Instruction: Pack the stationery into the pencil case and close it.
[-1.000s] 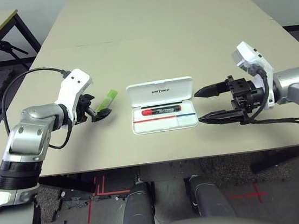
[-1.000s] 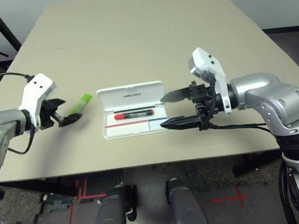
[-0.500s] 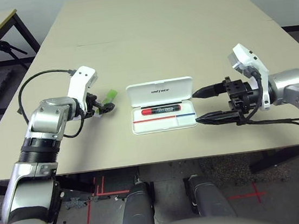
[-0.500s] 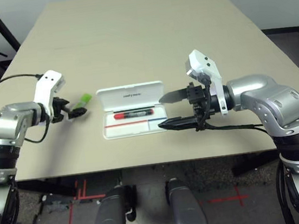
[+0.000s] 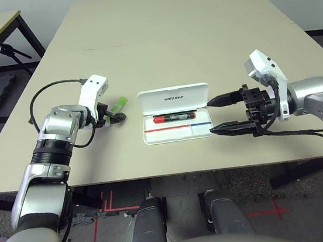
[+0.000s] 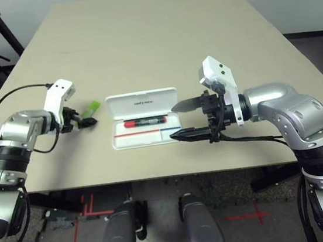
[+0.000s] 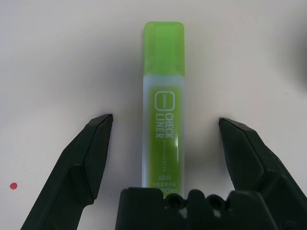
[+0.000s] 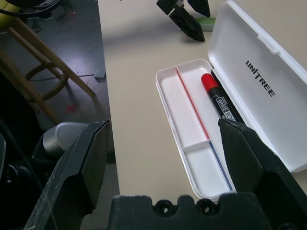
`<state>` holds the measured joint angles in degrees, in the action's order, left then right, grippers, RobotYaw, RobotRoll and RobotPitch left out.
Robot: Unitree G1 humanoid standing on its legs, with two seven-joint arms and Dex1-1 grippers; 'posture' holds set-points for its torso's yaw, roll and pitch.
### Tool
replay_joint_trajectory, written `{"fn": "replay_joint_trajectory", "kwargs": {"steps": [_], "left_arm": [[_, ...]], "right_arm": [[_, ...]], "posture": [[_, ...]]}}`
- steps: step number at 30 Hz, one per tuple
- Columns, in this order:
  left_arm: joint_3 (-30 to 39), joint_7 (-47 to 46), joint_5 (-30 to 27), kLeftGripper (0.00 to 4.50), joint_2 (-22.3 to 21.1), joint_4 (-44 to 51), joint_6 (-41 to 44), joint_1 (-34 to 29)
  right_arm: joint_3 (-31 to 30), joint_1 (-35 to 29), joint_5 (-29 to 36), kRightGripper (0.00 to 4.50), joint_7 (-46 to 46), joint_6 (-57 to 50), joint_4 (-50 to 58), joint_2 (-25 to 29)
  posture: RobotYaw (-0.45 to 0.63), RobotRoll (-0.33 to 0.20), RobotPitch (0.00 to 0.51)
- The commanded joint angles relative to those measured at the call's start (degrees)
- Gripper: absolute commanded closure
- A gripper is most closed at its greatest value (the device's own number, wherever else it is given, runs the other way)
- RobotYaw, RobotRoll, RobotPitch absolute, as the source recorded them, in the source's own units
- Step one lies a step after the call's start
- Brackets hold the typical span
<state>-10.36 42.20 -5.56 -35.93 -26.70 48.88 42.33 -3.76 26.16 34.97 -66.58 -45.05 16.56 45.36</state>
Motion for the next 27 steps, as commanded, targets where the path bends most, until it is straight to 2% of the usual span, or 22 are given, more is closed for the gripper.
{"fn": "replay_joint_trajectory", "kwargs": {"steps": [1, 4, 9, 10, 14, 19, 27], "left_arm": [[-1.0, 0.0, 1.3, 0.39, 1.1, -1.9, -0.7, 0.1], [-0.8, 0.3, 1.4, 1.33, 1.2, -1.9, -1.5, 0.1], [-0.7, 0.9, 1.4, 3.23, 1.1, -1.4, -1.9, 0.0], [-0.8, 1.1, 1.4, 3.43, 1.0, -1.2, -1.9, 0.0], [-1.1, 2.4, 1.9, 3.42, -0.2, 0.3, -2.5, -0.5], [-1.1, 5.6, 2.1, 3.42, -4.0, 4.7, -4.7, -2.9], [0.6, 17.3, 0.6, 3.42, -14.9, 13.3, -22.4, -14.1]], "right_arm": [[-1.0, -0.4, -0.5, 0.0, 0.4, 0.6, 1.0, 0.1], [-1.3, -0.3, -0.8, 0.0, 0.4, 0.8, 0.8, -0.1], [-1.8, -0.1, -1.3, 0.0, 0.4, 1.2, 0.6, -0.4], [-1.9, -0.1, -1.5, 0.0, 0.4, 1.3, 0.5, -0.5], [-2.5, -0.2, -2.2, 0.0, 0.3, 1.9, 0.3, -0.5], [-2.9, -0.1, -2.4, 0.0, 0.4, 2.1, 0.1, -0.7], [-3.2, -0.1, -2.7, 0.0, 0.5, 2.5, -0.3, -1.0]], "posture": [[-0.11, 0.0, 0.098], [-0.11, 0.0, 0.098], [-0.1, 0.0, 0.098], [-0.1, 0.0, 0.098], [-0.1, 0.0, 0.102], [-0.1, 0.0, 0.104], [-0.08, 0.0, 0.113]]}}
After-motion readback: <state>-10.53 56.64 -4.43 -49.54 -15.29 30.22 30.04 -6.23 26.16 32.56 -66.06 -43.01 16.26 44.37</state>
